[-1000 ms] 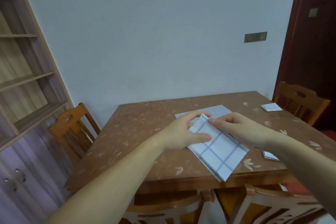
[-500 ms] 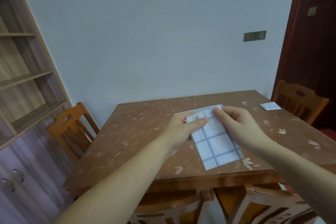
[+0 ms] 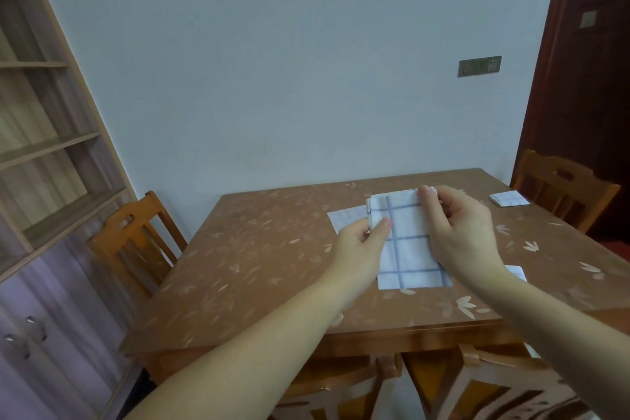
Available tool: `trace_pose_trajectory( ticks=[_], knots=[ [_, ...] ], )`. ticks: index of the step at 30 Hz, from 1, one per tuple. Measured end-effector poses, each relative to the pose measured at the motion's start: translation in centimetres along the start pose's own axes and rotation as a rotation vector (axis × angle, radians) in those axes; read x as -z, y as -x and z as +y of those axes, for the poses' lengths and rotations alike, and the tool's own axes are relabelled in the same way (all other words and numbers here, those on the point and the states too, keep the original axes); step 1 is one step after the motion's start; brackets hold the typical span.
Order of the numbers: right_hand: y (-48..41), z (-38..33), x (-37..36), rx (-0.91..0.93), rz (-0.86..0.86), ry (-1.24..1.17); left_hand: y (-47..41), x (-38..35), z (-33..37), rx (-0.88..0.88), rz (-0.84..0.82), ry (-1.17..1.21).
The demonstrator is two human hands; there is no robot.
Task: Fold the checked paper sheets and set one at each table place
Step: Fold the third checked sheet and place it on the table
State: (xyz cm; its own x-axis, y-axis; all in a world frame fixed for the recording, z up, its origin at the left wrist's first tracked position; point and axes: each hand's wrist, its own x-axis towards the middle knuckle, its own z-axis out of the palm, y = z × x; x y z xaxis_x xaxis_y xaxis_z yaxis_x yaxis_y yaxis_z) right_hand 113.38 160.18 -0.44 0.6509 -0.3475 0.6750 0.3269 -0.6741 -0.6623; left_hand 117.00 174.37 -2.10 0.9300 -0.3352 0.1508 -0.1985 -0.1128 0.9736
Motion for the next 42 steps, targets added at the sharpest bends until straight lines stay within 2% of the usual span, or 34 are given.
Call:
trace_pose_trajectory(
  ticks=[4,8,10,14,16,19,25,29,33,37,42],
  knots=[
    [0.5,-0.2,-0.1,-0.192,-0.087,-0.212,-0.2,-0.1,-0.1,-0.16,0.11,-0.129],
    [1.8,-0.7,0.5,-0.459,-0.533,-0.466,-0.6,0.6,0.0,-0.243,0.186,-0.192],
    [2.2,-0.7,0.6,-0.467,-0.653,-0.436,-1.0,1.0,-0.2,-0.258,0.203,-0.232],
    [2.1,-0.9,0.5,-0.436,-0.675,-0.329,-1.4,1.5,-0.4,-0.265,0.211,-0.264],
    [1.9,-1.1,0.6,-0.432,-0.705,-0.341,-1.3,1.6,-0.3,-0.234,0.148,-0.244],
    [1.2,-1.1,0.6,-0.429,-0.644,-0.352,-1.1,1.8,0.0,-0.182,0.03,-0.228],
    [0.3,-0.3,0.7,-0.394,-0.5,-0.305,-1.0,2.7,0.9,-0.154,0.022,-0.241],
    [0.1,-0.3,0.5,-0.366,-0.413,-0.294,-1.0,2.9,1.4,-0.083,-0.006,-0.102],
    [-0.2,-0.3,0.7,-0.369,-0.296,-0.35,-0.9,3.1,1.0,0.061,-0.199,-0.036],
    [-0.6,0.0,1.0,-0.402,-0.273,-0.371,-0.8,3.3,0.6,0.096,-0.313,-0.087],
    [-0.5,0.4,1.0,-0.389,-0.241,-0.313,-0.9,3.4,0.6,0.124,-0.326,-0.099]
  ],
)
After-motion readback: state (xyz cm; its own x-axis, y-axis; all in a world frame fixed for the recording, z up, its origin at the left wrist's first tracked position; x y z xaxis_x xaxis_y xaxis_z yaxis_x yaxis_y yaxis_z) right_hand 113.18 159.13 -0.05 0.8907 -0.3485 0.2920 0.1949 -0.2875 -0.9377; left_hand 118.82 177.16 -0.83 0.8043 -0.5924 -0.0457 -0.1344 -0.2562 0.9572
